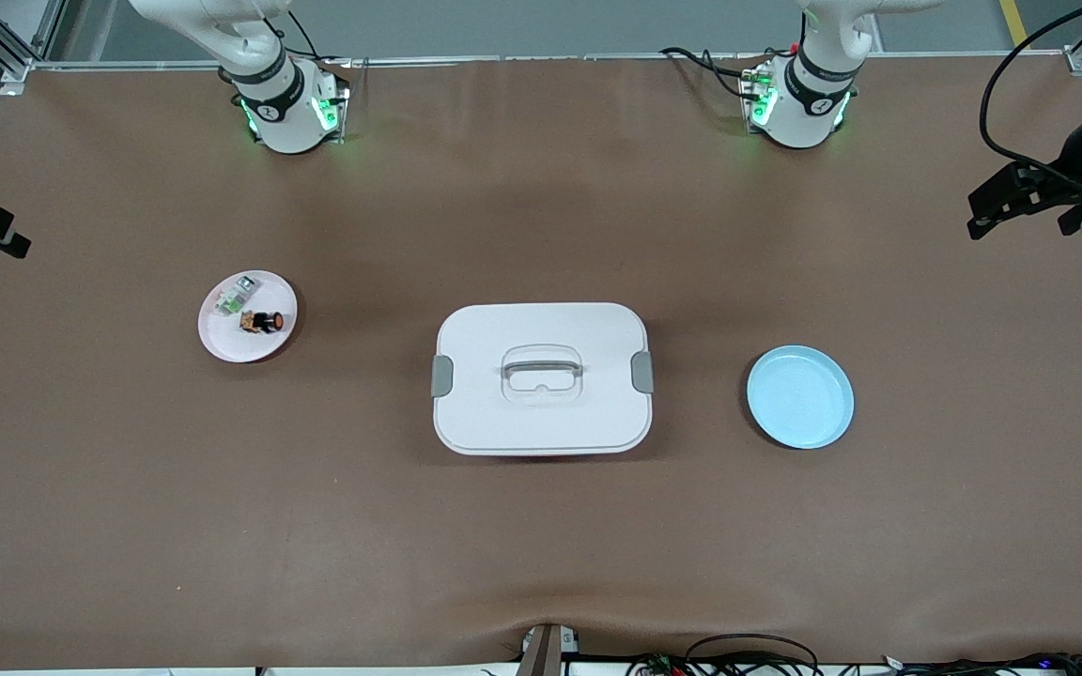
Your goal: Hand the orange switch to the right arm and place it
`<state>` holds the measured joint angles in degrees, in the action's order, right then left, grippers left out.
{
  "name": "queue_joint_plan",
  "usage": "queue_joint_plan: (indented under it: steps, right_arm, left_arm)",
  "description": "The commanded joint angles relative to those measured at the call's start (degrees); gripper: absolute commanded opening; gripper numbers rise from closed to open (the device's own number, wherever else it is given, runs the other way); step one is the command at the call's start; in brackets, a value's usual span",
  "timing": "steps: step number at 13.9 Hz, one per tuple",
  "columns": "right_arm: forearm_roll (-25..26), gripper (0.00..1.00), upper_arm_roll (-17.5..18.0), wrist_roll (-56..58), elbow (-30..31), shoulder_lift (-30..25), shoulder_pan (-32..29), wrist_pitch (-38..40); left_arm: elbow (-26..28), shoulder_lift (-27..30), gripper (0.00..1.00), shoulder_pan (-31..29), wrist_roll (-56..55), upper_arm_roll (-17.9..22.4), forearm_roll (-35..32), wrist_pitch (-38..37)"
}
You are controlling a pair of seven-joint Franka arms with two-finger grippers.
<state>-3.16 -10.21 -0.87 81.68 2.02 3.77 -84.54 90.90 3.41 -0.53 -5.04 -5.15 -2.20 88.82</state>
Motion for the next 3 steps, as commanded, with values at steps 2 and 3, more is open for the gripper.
queue_joint_plan:
  steps: [2, 3]
  right_arm:
    - [-0.4, 1.0, 0.5, -0.6, 1.2, -1.6, -0.5, -0.4]
    - [-0.4, 1.0, 0.5, -0.5, 1.2, -1.6, -0.5, -0.4]
  left_arm:
    - [-1.0, 0.1, 1.0, -0.5, 0.4, 0.0, 0.3, -0.1]
    - [-1.0, 0.1, 1.0, -0.4, 0.4, 0.0, 0.2, -0.1]
